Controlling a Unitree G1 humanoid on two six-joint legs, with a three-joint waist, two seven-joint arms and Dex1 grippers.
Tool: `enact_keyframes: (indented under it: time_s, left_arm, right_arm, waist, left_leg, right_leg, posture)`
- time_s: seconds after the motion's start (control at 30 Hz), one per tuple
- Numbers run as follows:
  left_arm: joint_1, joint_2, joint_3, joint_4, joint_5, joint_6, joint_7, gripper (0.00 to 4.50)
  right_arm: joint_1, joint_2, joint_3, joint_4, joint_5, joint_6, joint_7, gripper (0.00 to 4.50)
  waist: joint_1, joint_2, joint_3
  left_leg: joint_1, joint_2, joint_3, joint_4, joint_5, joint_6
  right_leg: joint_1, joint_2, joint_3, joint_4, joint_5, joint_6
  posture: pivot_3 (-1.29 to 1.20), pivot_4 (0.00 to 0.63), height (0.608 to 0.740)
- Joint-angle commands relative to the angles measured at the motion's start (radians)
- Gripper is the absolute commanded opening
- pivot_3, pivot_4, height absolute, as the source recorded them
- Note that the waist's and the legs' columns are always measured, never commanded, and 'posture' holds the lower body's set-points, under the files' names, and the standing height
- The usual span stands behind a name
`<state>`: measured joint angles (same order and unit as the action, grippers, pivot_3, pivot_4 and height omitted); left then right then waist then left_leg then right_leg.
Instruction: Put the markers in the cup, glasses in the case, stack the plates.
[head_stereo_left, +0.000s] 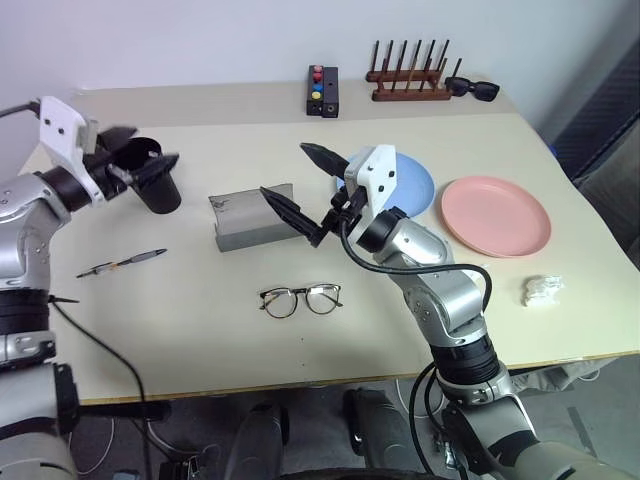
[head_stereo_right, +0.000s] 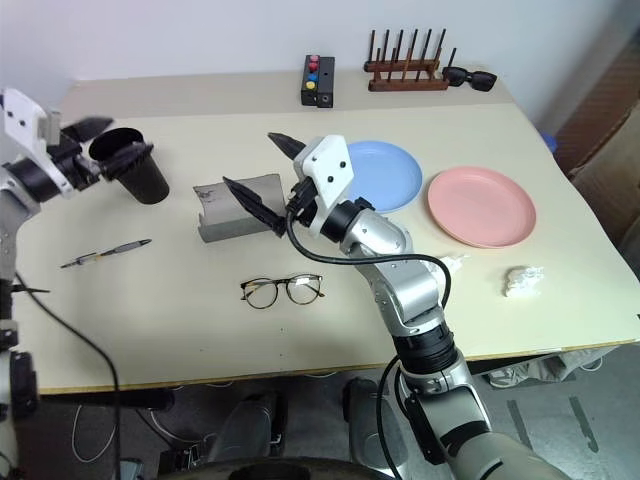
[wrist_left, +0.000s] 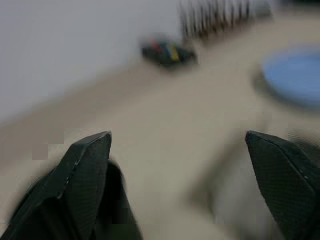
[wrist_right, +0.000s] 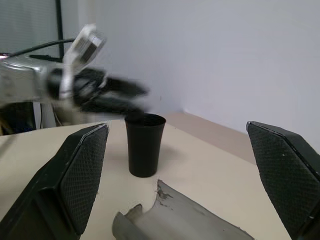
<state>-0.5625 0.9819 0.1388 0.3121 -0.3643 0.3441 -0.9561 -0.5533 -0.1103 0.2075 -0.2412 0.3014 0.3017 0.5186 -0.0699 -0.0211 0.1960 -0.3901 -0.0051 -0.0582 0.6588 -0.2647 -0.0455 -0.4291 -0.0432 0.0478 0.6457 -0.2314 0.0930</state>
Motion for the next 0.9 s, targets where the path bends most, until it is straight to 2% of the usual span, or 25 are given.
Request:
enact_keyframes:
  time_s: [0.03,0.1,0.27,0.5,0.73,0.83,0.9]
  left_arm:
    - [0.015,0.090,-0.082,-0.005,0.096,0.049,-0.090,4.47]
    - [0.012,0.106,-0.117,0.014,0.111,0.081,-0.141,4.47]
    - [-0.019,0.142,-0.244,0.136,0.253,0.012,-0.244,4.47]
    - [-0.204,0.095,-0.384,0.457,0.438,-0.194,-0.325,4.47]
    - [-0.325,0.024,-0.433,0.681,0.534,-0.299,-0.396,4.47]
    - [-0.341,0.009,-0.444,0.732,0.564,-0.337,-0.397,3.62]
    - [-0.352,0.000,-0.440,0.756,0.573,-0.350,-0.394,2.67]
  right_arm:
    - [-0.002,0.002,-0.013,-0.036,0.021,-0.005,0.011,4.50]
    - [-0.001,0.004,-0.008,-0.033,0.022,-0.007,0.015,4.50]
    - [-0.005,0.012,-0.002,-0.026,0.021,-0.009,0.019,4.50]
    - [0.016,-0.020,0.030,-0.078,0.067,0.044,0.090,4.50]
    - [0.034,-0.034,0.036,-0.108,0.078,0.067,0.102,4.50]
    - [0.034,-0.036,0.033,-0.112,0.080,0.071,0.100,4.50]
    - [0.033,-0.036,0.031,-0.112,0.081,0.072,0.100,4.50]
  waist:
    - [0.004,0.000,0.000]
    - [0.009,0.000,0.000]
    - [0.007,0.000,0.000]
    - [0.013,-0.001,0.000]
    - [0.024,-0.001,0.000]
    - [0.024,-0.001,0.000]
    - [0.025,-0.001,0.000]
  left_leg:
    - [0.000,0.000,0.000,0.000,0.000,0.000]
    - [-0.001,0.001,-0.001,0.000,0.000,0.000]
    - [-0.001,0.000,0.000,-0.001,0.000,0.000]
    - [-0.001,0.001,0.000,-0.001,0.000,0.000]
    - [-0.002,0.000,0.000,-0.002,0.000,0.000]
    - [-0.002,0.000,0.000,-0.002,0.000,0.000]
    - [-0.001,0.001,0.000,-0.002,0.000,0.000]
  right_leg:
    - [0.000,0.000,0.000,0.000,-0.001,-0.002]
    - [0.000,0.001,-0.001,0.000,-0.003,-0.003]
    - [-0.001,0.001,-0.001,0.000,-0.003,-0.003]
    - [-0.002,0.002,-0.001,0.000,-0.002,-0.001]
    - [-0.002,0.001,-0.001,0.000,-0.002,0.000]
    - [-0.002,0.001,-0.001,0.000,-0.002,0.000]
    - [-0.002,0.001,-0.001,0.001,-0.002,0.000]
  posture:
    - [0.00,0.150,0.735]
    - [0.00,0.150,0.735]
    - [0.00,0.150,0.735]
    - [0.00,0.150,0.735]
    - [0.00,0.150,0.735]
    - [0.00,0.150,0.735]
    - [0.00,0.150,0.735]
